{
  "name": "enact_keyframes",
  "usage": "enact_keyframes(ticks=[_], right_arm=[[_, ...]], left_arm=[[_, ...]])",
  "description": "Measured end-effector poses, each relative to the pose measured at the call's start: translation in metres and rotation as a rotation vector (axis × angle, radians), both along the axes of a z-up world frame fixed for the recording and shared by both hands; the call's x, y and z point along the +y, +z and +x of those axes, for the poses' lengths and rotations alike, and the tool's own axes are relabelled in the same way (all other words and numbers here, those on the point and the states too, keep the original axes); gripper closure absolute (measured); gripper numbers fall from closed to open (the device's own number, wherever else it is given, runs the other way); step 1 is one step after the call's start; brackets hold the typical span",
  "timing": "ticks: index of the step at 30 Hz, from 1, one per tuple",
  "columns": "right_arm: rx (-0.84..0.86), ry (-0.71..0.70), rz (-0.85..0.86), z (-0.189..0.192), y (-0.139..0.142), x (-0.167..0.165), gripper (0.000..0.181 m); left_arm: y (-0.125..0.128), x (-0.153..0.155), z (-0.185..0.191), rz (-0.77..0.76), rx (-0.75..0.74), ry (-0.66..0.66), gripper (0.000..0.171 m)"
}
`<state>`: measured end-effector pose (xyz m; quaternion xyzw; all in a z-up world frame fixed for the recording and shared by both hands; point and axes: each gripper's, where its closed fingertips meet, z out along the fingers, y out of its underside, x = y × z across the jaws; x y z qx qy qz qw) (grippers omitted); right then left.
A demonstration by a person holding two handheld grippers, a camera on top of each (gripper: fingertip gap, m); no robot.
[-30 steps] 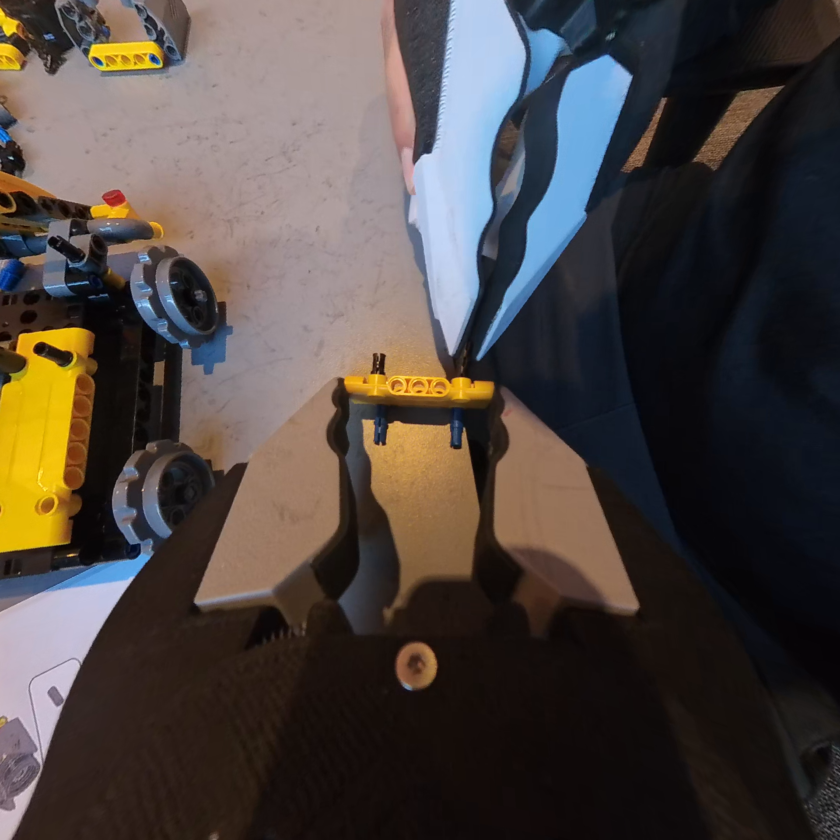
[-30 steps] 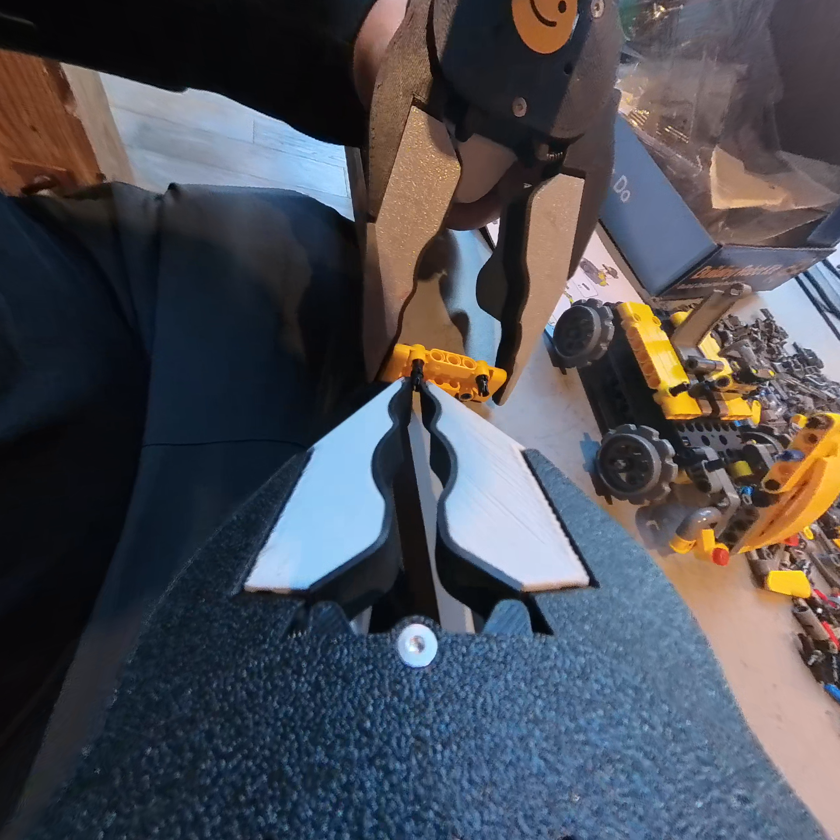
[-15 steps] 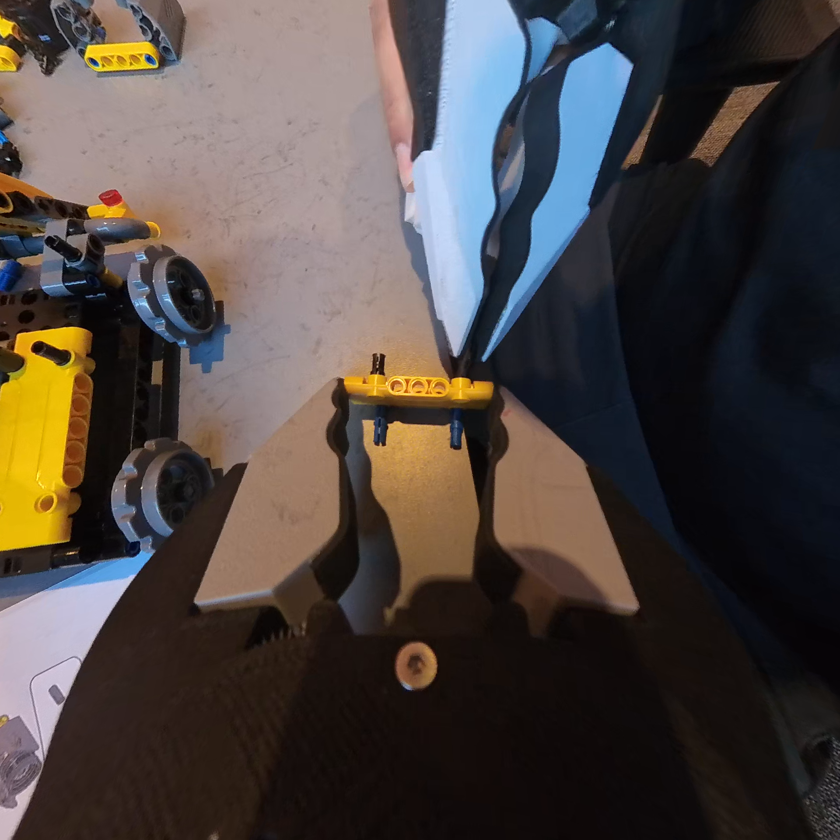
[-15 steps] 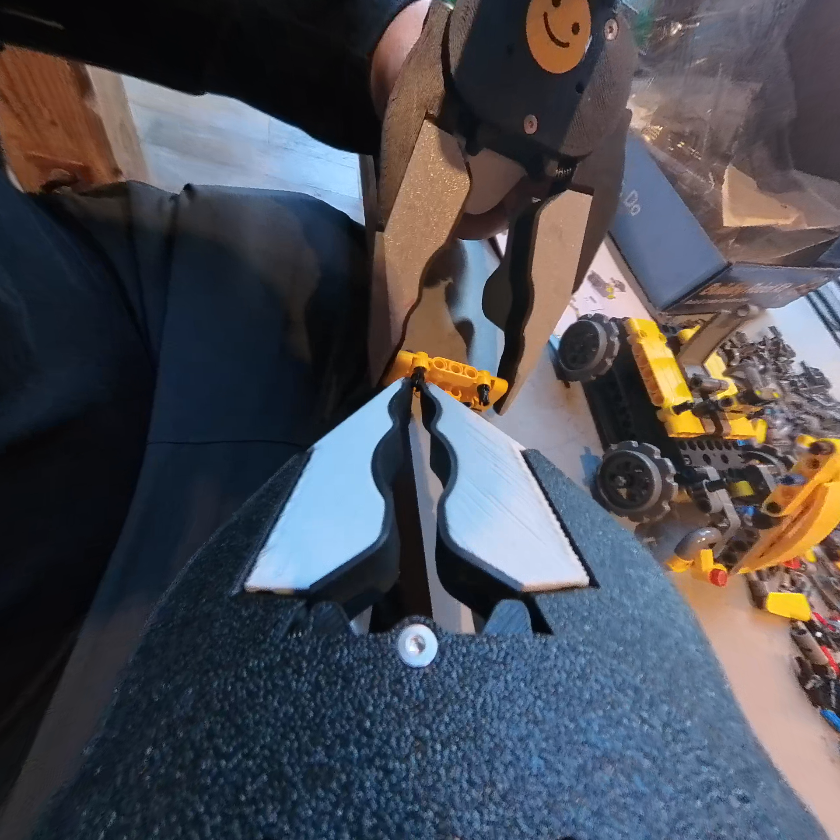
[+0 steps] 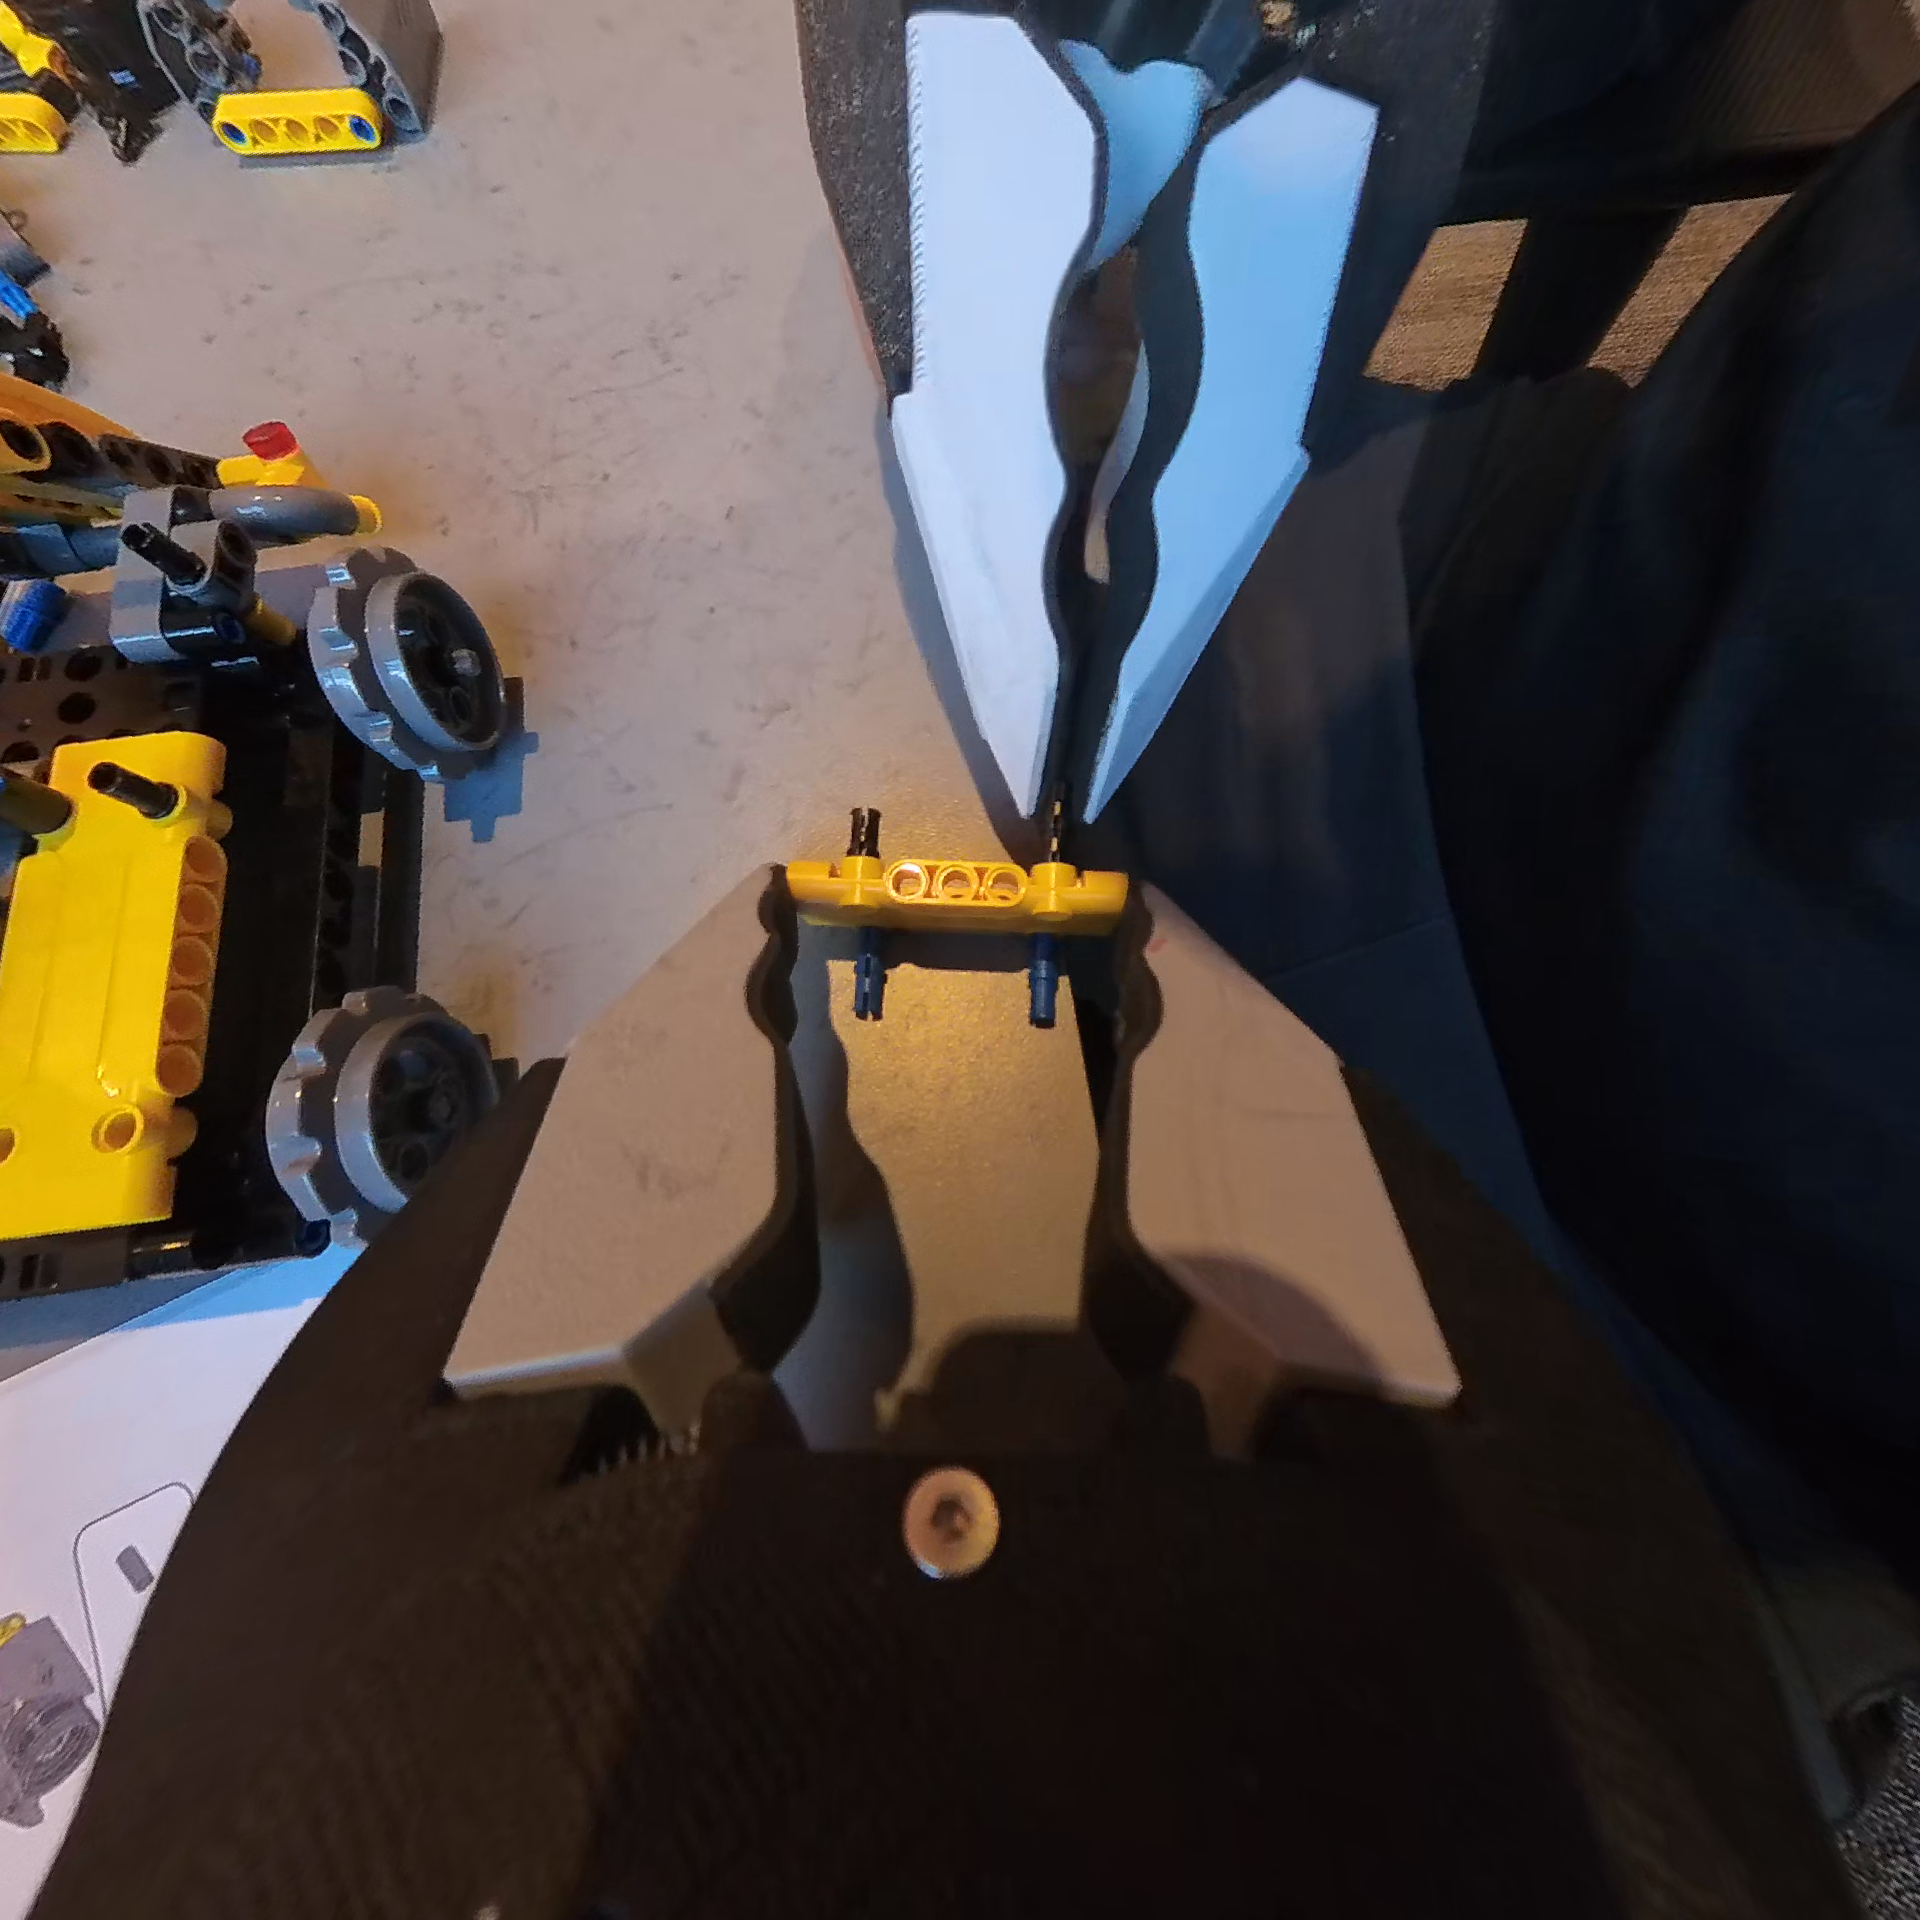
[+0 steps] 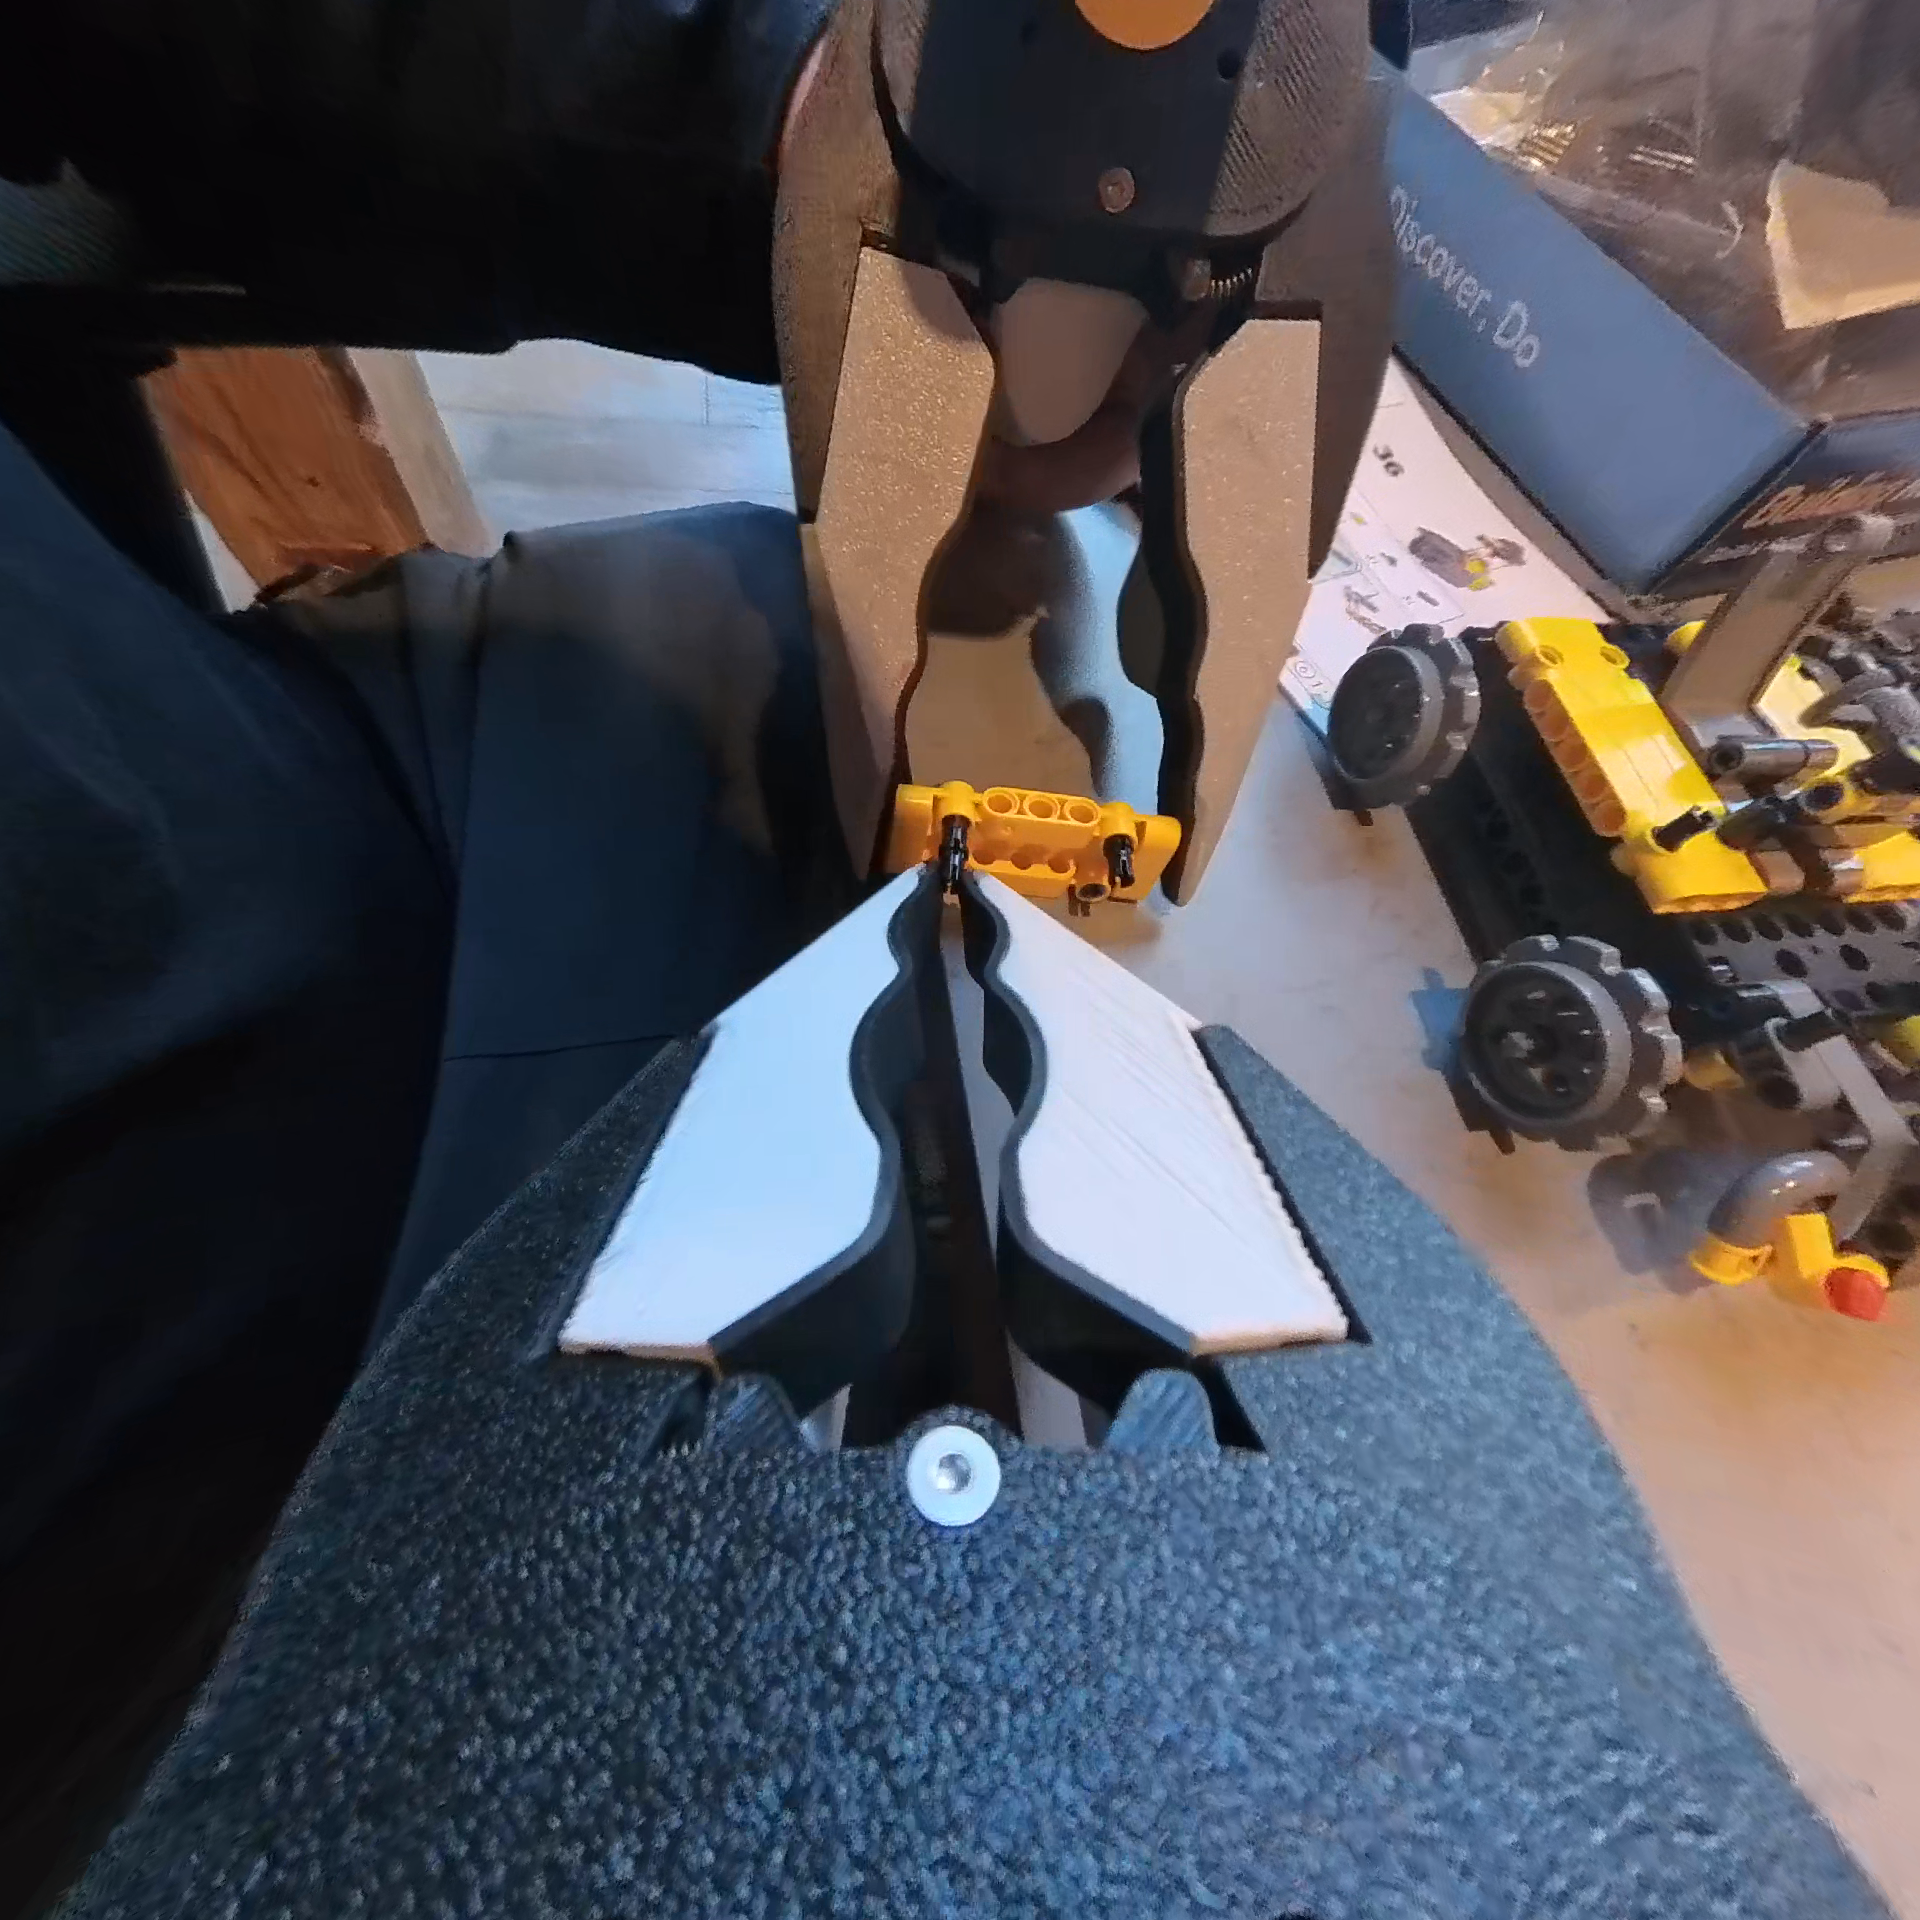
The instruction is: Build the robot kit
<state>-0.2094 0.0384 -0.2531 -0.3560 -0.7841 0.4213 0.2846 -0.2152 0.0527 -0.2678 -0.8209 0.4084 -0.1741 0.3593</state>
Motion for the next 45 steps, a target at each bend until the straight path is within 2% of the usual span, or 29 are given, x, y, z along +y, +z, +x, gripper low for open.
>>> enact_keyframes(ticks=[7, 15, 28, 45], right_arm=[[-0.022, 0.031, -0.009, 0.0008, 0.0002, -0.0019, 0.178], [-0.141, 0.046, 0.012, -0.0007, -0.0018, -0.0018, 0.178], [-0.130, 0.004, 0.163, -0.0053, -0.0025, -0.0006, 0.178], [-0.121, -0.073, 0.106, -0.0072, -0.0029, 0.0007, 0.178]], left_arm=[[0.0000, -0.0009, 0.0005, -0.001, -0.001, -0.008, 0.111], [0.0001, -0.0027, -0.0010, 0.000, 0.000, -0.012, 0.110], [0.0000, -0.0028, -0.0054, -0.003, -0.001, 0.010, 0.111], [0.0000, -0.0021, -0.0072, -0.003, 0.000, 0.036, 0.111]])
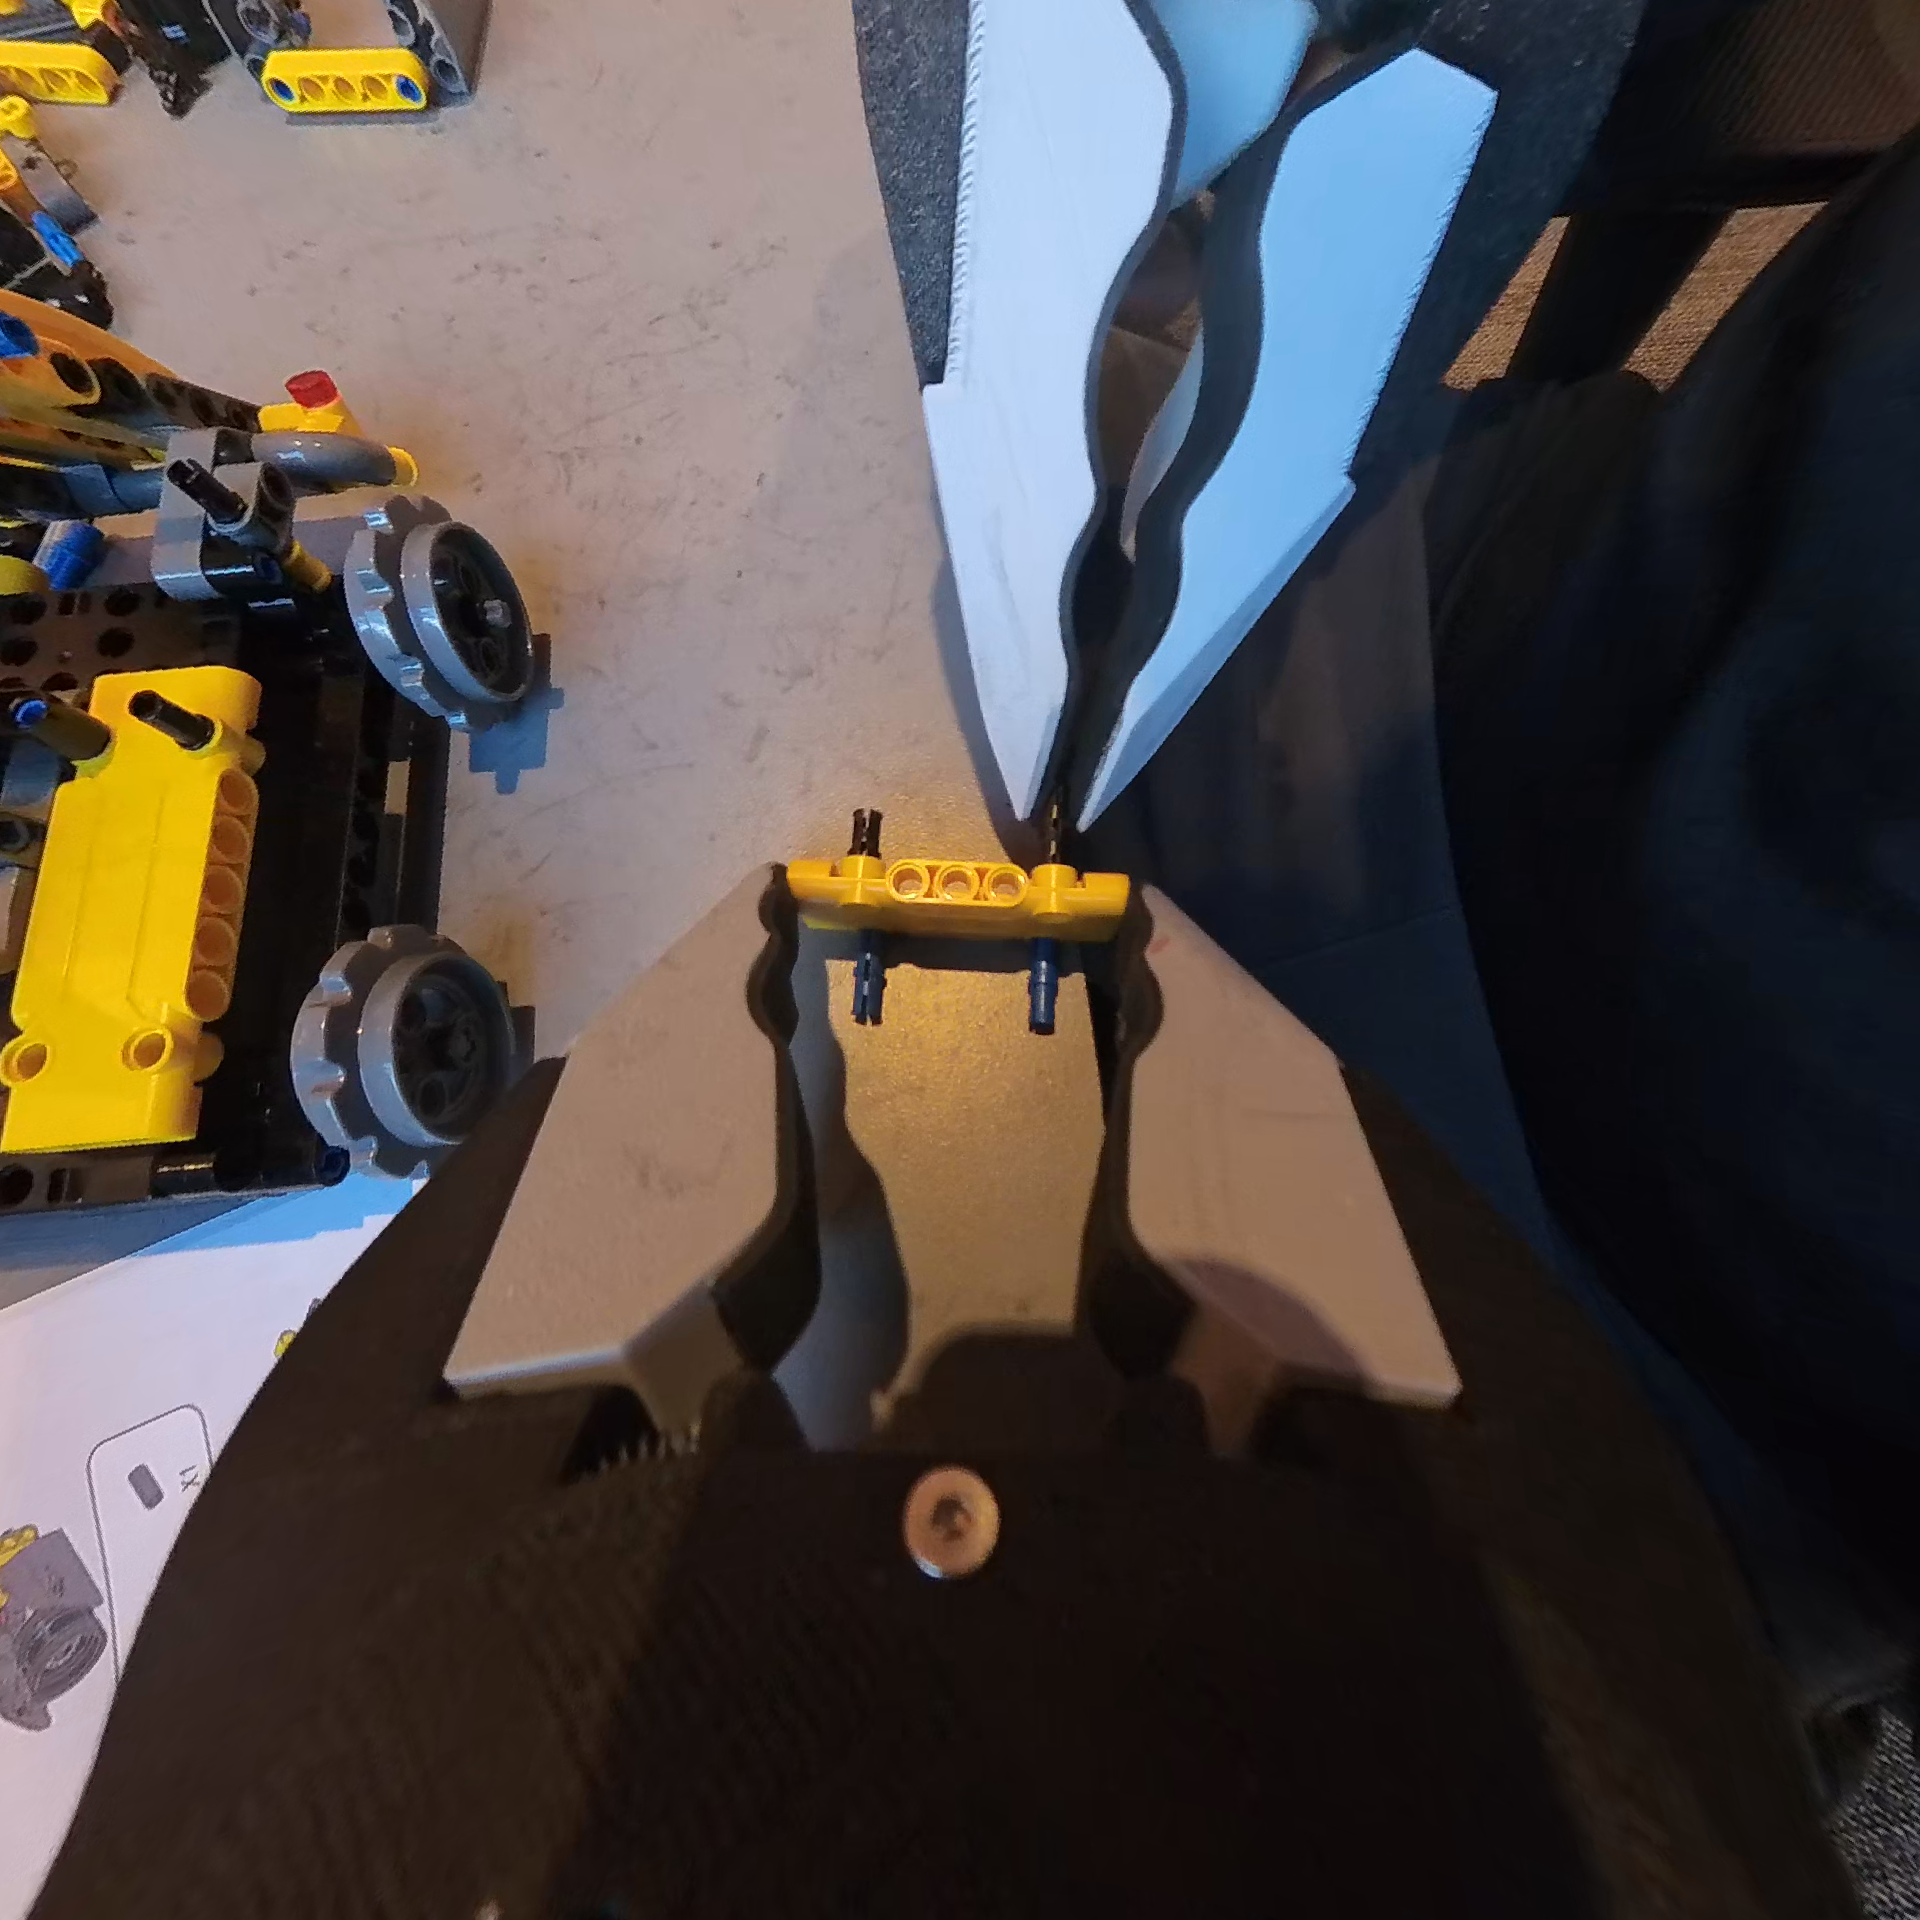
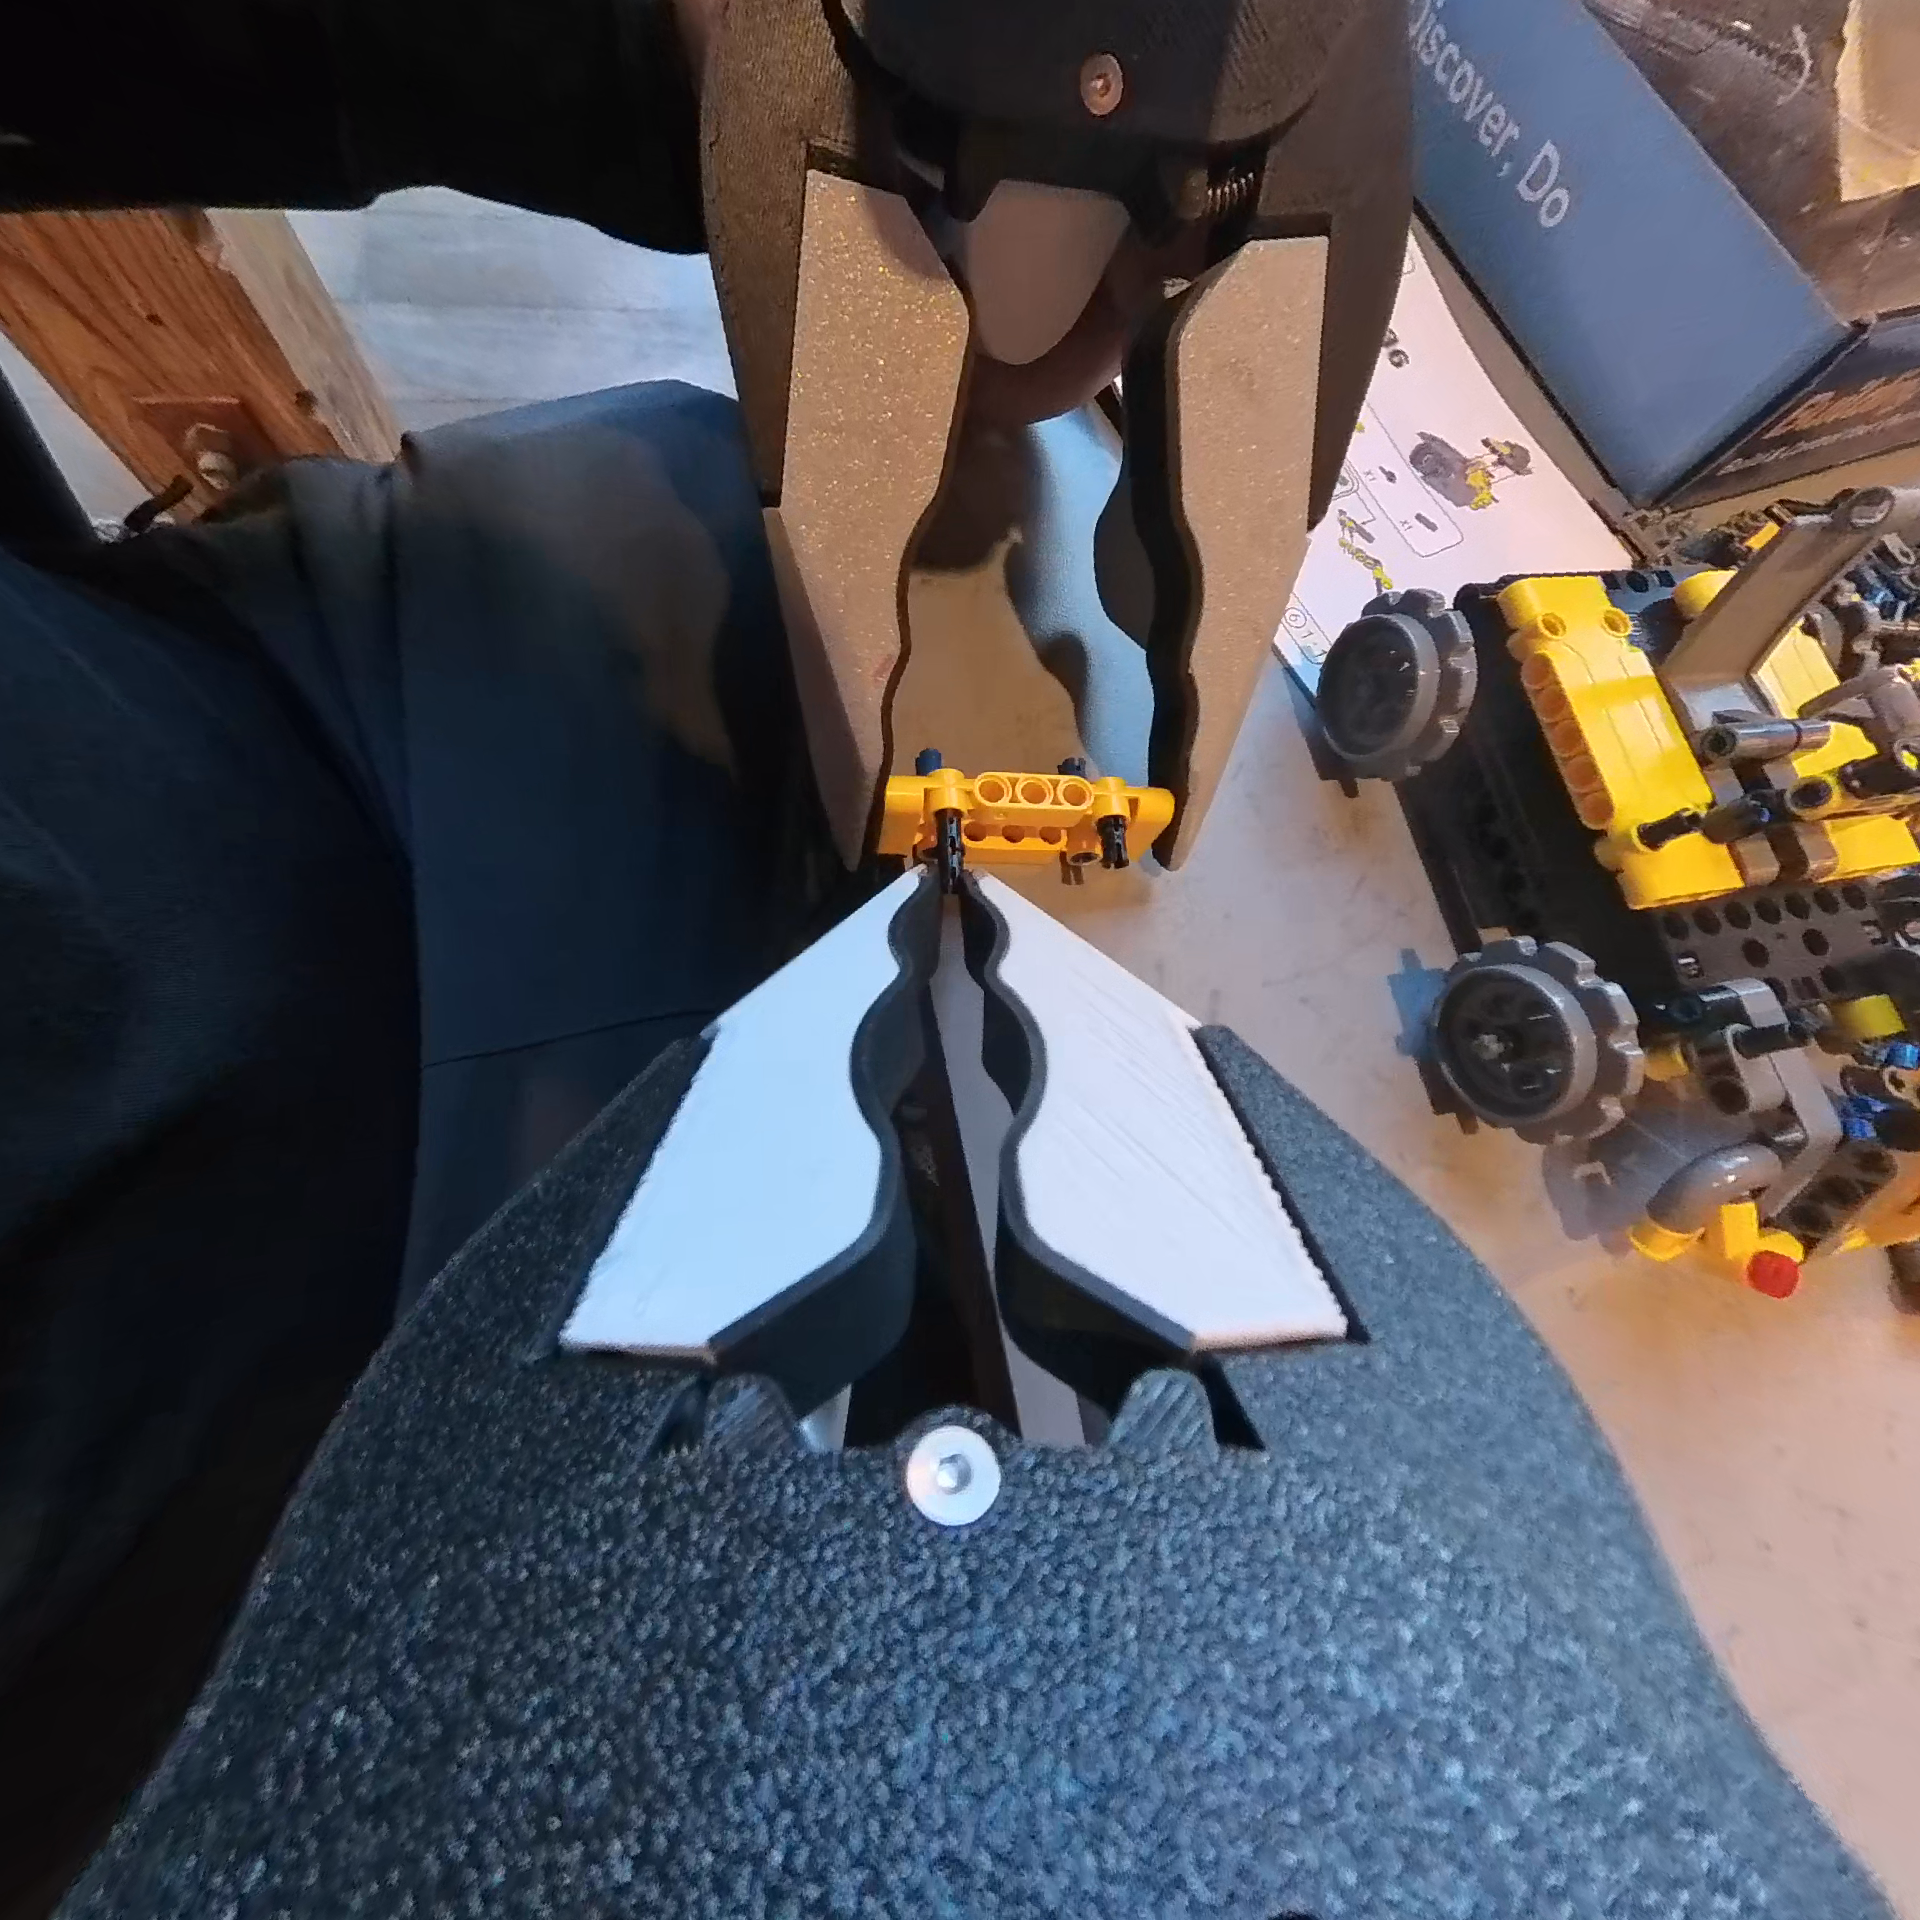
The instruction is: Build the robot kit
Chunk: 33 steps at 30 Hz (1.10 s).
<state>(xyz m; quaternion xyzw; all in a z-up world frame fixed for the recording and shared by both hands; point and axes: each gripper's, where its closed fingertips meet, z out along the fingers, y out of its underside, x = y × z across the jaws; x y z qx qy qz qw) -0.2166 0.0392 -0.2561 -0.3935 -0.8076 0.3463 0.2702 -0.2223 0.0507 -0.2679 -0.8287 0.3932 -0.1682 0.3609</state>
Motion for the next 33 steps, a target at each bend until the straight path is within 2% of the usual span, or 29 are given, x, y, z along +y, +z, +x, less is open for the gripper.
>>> enact_keyframes(ticks=[17, 33], right_arm=[[0.012, -0.009, -0.015, -0.0008, 0.0011, -0.0009, 0.178], [-0.010, 0.231, 0.108, -0.0015, 0.0009, -0.0021, 0.178]], left_arm=[[0.0000, 0.0003, -0.0016, 0.000, 0.000, 0.013, 0.111], [0.0001, -0.0015, -0.0017, -0.001, -0.001, -0.003, 0.111]])
